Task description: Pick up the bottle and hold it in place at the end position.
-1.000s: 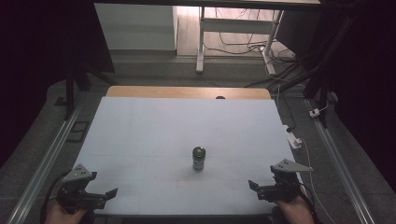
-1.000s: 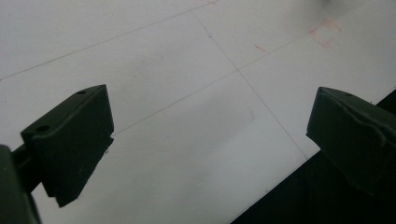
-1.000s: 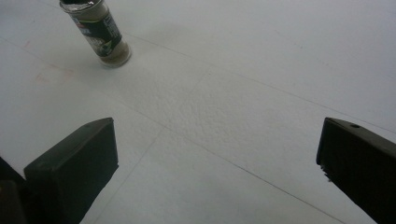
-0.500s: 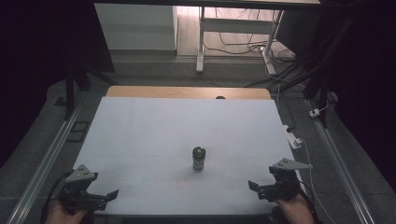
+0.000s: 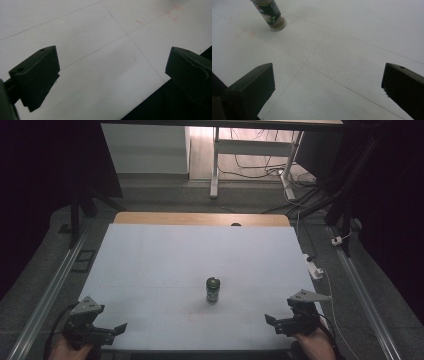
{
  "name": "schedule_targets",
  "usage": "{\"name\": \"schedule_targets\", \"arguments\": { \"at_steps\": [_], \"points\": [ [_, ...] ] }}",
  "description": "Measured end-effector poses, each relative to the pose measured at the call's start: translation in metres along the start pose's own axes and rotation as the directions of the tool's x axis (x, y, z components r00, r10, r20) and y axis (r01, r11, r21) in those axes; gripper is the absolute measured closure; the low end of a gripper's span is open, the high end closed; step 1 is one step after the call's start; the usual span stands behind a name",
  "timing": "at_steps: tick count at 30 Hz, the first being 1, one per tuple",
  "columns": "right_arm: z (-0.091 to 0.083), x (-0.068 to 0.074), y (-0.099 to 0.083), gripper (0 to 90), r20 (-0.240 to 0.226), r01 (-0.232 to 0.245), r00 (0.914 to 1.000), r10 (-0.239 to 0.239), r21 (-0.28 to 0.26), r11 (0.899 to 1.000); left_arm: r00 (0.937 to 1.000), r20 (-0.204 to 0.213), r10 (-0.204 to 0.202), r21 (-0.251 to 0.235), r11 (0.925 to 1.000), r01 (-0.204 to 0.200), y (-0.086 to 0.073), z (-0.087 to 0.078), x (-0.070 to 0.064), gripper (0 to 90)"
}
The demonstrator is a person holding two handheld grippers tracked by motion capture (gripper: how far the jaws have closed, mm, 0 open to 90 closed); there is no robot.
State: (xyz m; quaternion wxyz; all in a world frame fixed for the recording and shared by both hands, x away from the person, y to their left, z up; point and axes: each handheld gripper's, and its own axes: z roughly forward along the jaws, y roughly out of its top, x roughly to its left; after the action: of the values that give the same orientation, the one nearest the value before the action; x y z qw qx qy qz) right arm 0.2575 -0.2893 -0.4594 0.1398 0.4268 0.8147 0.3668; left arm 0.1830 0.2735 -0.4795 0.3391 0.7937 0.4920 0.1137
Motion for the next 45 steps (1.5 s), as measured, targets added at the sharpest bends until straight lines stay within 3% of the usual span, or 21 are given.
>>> {"name": "schedule_targets", "arguments": {
  "at_steps": [15, 29, 39, 45],
  "points": [
    [0.002, 0.003, 0.006, 0.0, -0.072, 0.017, 0.9972, -0.020, -0.045, 0.999, 1.0000, -0.004, -0.003, -0.001, 1.0000, 0.003, 0.000, 0.000, 0.000, 0.1],
    [0.009, 0.012, 0.013, 0.0, -0.109, 0.059, 0.9919, -0.066, -0.067, 0.996, 0.9999, -0.006, -0.011, 0.000, 0.9999, 0.011, 0.000, 0.000, 0.001, 0.3],
    [0.019, 0.018, 0.018, 0.0, -0.164, 0.069, 0.9832, -0.081, -0.076, 0.995, 0.9998, -0.008, -0.017, 0.004, 0.9998, 0.017, 0.000, 0.000, 0.001, 0.2],
    [0.025, 0.022, 0.021, 0.0, -0.172, 0.090, 0.9797, -0.102, -0.077, 0.993, 0.9999, -0.008, -0.015, 0.005, 0.9999, 0.015, 0.000, 0.001, 0.001, 0.1]
  ]
}}
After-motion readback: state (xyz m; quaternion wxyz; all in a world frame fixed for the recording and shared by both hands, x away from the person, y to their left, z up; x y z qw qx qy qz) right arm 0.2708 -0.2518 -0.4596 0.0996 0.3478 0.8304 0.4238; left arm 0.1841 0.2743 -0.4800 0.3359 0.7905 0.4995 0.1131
